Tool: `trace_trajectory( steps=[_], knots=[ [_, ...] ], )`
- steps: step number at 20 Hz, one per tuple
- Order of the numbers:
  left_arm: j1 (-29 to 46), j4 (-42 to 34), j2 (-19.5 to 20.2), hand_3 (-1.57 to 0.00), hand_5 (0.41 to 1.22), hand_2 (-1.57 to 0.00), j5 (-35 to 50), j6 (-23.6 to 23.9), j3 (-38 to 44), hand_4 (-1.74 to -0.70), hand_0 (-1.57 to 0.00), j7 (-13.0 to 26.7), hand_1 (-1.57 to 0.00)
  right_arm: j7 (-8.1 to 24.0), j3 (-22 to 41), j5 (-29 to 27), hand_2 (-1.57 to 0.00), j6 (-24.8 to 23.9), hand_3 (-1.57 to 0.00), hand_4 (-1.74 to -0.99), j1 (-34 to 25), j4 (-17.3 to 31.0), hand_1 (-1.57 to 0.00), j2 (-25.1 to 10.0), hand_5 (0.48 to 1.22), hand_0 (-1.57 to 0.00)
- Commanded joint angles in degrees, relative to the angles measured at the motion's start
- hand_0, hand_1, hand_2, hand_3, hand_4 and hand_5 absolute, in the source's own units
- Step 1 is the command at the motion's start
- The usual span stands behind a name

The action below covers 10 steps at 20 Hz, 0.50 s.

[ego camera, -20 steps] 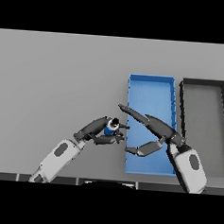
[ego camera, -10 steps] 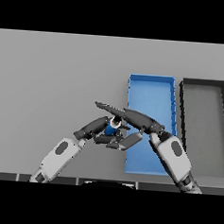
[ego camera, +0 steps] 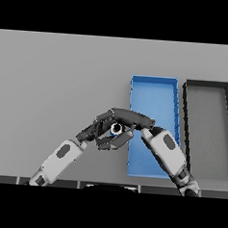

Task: Pick up the blue pipe and place it into the blue bin.

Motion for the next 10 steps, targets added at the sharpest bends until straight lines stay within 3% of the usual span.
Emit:
trace_trajectory(
  steps=[1, 3, 5, 8, 10],
  knots=[
    [0.55, 0.67, -0.71, -0.62, 1.192, -0.99, 0.86, 0.26, 0.59, -1.66, -1.03, -2.11, -1.01, 1.29, 0.16, -1.76, -1.02, -0.04, -0.83, -1.541, 0.30, -0.24, -1.02, 0.08, 0.604, -1.01],
    [2.56, -0.38, -1.53, -0.52, 1.203, -1.20, 4.23, -0.62, 1.01, -1.69, -1.22, -3.42, -1.21, 2.88, 0.49, -3.33, -1.22, -1.31, -1.10, -1.492, 0.76, -0.57, -1.22, 0.84, 0.706, -1.21],
    [2.44, -0.45, -1.81, -0.53, 1.209, -1.33, 5.89, -1.39, 1.69, -1.71, -1.35, -3.42, -1.34, 0.69, 0.67, -1.90, -1.35, -2.22, -1.27, -1.464, 1.70, -1.07, -1.35, 1.67, 0.891, -1.34],
    [2.05, -0.86, -1.62, -0.59, 1.215, -1.45, 4.70, -0.83, 0.94, -1.72, -1.46, -2.71, -1.45, -2.72, 1.02, 2.32, -1.46, -1.55, -1.42, -1.459, 2.15, -1.79, -1.46, 1.75, 1.052, -1.45],
    [1.58, -0.79, -1.04, -0.53, 1.217, -1.49, 3.77, -0.30, 0.66, -1.73, -1.50, -2.33, -1.45, -3.43, 0.73, 3.85, -1.50, -1.09, -1.47, -1.469, 2.53, -1.91, -1.50, 2.35, 1.113, -1.50]
  ],
)
